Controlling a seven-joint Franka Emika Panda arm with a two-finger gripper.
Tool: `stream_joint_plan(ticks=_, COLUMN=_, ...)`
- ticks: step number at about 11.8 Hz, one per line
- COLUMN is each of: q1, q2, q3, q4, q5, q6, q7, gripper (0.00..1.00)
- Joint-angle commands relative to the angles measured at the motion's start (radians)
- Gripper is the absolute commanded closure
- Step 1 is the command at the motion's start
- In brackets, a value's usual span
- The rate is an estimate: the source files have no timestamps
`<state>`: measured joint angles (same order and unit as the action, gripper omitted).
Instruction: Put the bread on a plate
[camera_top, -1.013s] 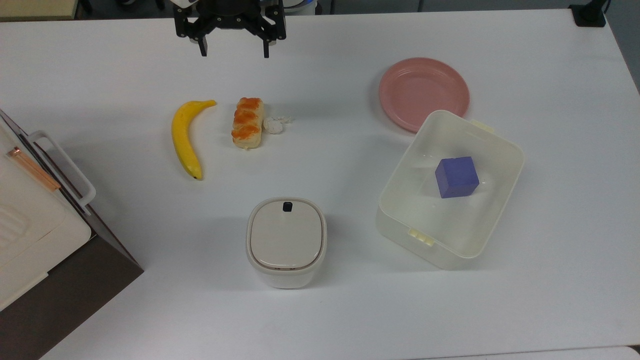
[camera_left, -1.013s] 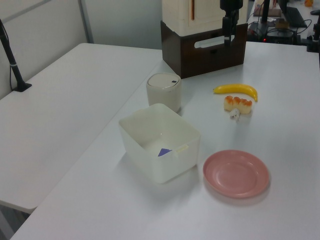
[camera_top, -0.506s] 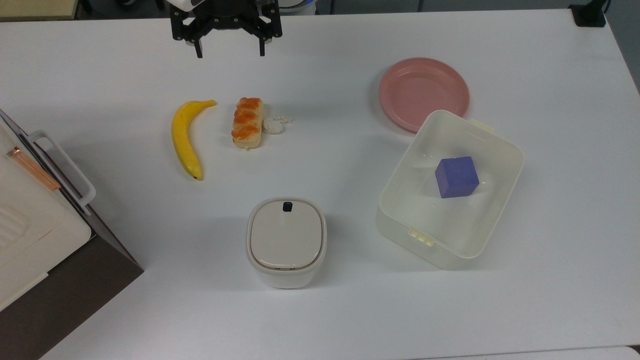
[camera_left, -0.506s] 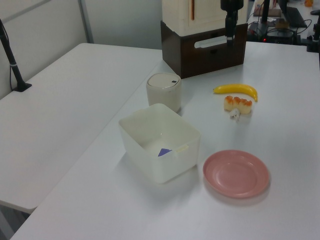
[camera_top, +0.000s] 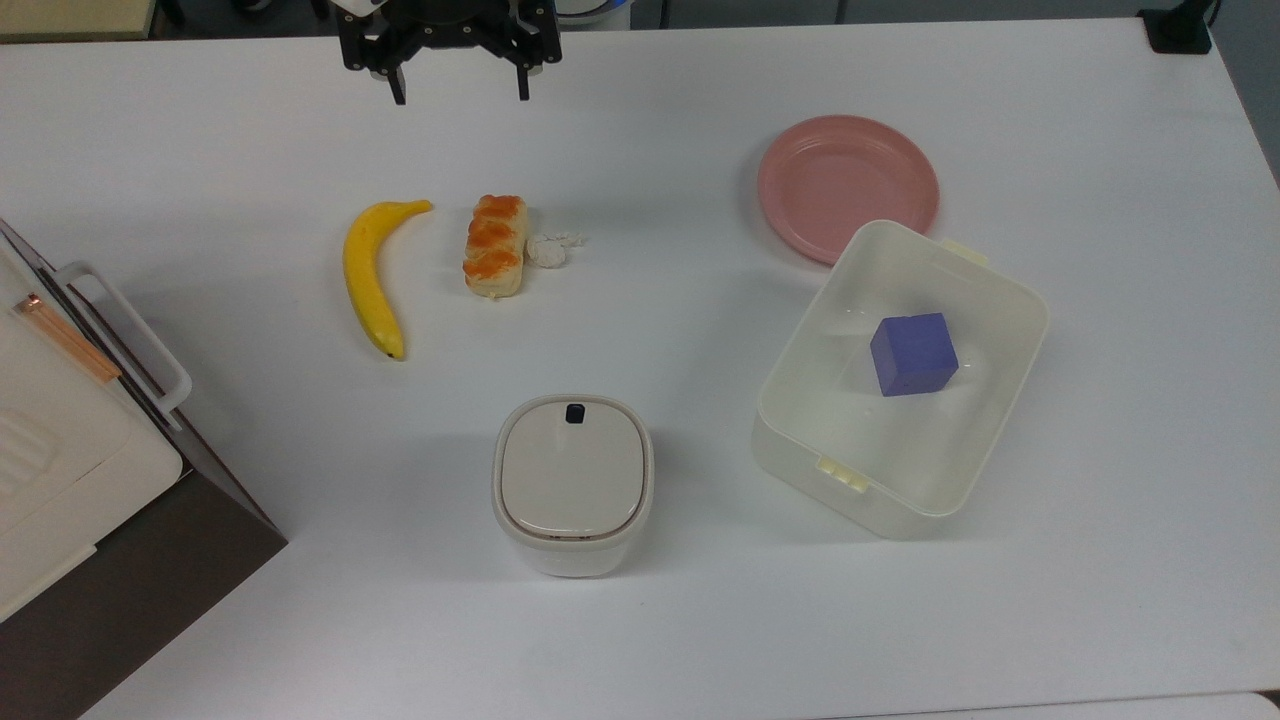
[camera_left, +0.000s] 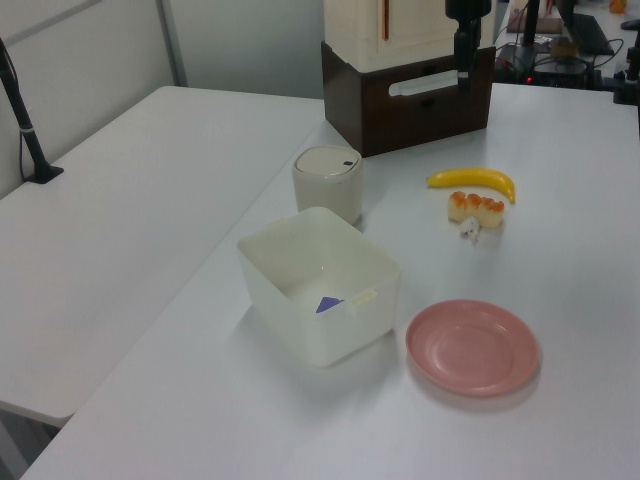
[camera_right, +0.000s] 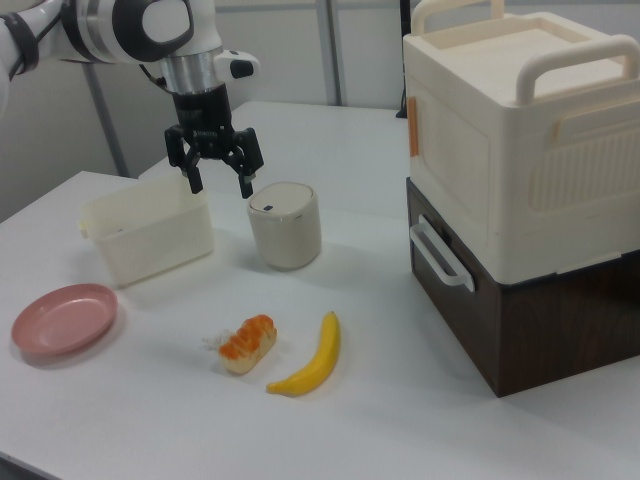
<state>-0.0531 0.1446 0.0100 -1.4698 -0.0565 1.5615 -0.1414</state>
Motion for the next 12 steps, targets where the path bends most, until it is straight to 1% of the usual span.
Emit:
stream_joint_plan(ticks=1, q1=-0.002, q2=-0.019, q3=-0.005, q4=-0.015, q5=0.026, q6=0.023, q7=-0.021, gripper=0.00)
stream_joint_plan(ticks=5, q1=-0.002, q2=-0.020, q3=-0.005, q4=-0.015, q5=0.035, q6=0.025, q7=0.008, gripper=0.00)
stream_joint_plan(ticks=12, q1=-0.004, q2=-0.023, q3=-0.008, q4=-0.014, q5=0.035, q6=0.017, q7=0.008, gripper=0.00)
